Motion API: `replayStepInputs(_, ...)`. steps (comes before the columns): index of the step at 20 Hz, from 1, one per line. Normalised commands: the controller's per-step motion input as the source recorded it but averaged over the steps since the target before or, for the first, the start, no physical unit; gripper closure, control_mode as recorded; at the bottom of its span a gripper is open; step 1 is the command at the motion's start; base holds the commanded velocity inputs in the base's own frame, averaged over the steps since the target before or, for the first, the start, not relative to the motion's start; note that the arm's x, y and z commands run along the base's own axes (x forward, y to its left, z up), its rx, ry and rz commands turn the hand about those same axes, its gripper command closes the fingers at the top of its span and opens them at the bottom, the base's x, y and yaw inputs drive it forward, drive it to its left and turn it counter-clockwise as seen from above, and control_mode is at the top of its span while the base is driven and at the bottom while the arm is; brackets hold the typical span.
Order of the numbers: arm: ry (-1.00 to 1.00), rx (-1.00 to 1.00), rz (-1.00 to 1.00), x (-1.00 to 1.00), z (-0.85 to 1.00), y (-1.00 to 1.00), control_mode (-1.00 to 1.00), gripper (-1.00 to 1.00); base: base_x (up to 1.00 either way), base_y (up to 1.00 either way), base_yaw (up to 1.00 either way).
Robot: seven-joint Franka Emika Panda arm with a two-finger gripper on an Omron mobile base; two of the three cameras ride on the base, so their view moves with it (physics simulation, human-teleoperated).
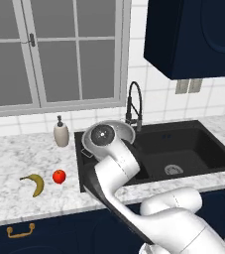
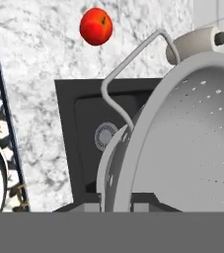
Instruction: Put the colander in the sink, put the apple, orange, banana in the colander, and turn on the sink faucet and pour water over the colander.
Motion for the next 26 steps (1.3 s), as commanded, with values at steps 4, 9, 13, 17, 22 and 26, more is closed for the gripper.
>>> replayStepInputs(4,0.11,0.0,0.0,0.51,-0.56,0.0,-1.0,1.0,0.0,0.0,0.0)
replayStepInputs(9,0.16,0.0,0.0,0.48,-0.5,0.0,-1.0,1.0,0.0,0.0,0.0)
replayStepInputs(13,0.19,0.0,-0.05,0.48,-0.38,0.0,-1.0,1.0,0.0,0.0,0.0)
replayStepInputs(17,0.16,-0.01,-0.08,0.41,-0.39,0.0,-1.0,1.0,0.0,0.0,0.0)
replayStepInputs(22,0.08,-0.05,-0.1,0.49,-0.42,0.0,-1.0,1.0,0.0,0.0,0.0)
replayStepInputs(26,0.04,-0.08,-0.1,0.49,-0.46,0.0,-1.0,1.0,0.0,0.0,0.0)
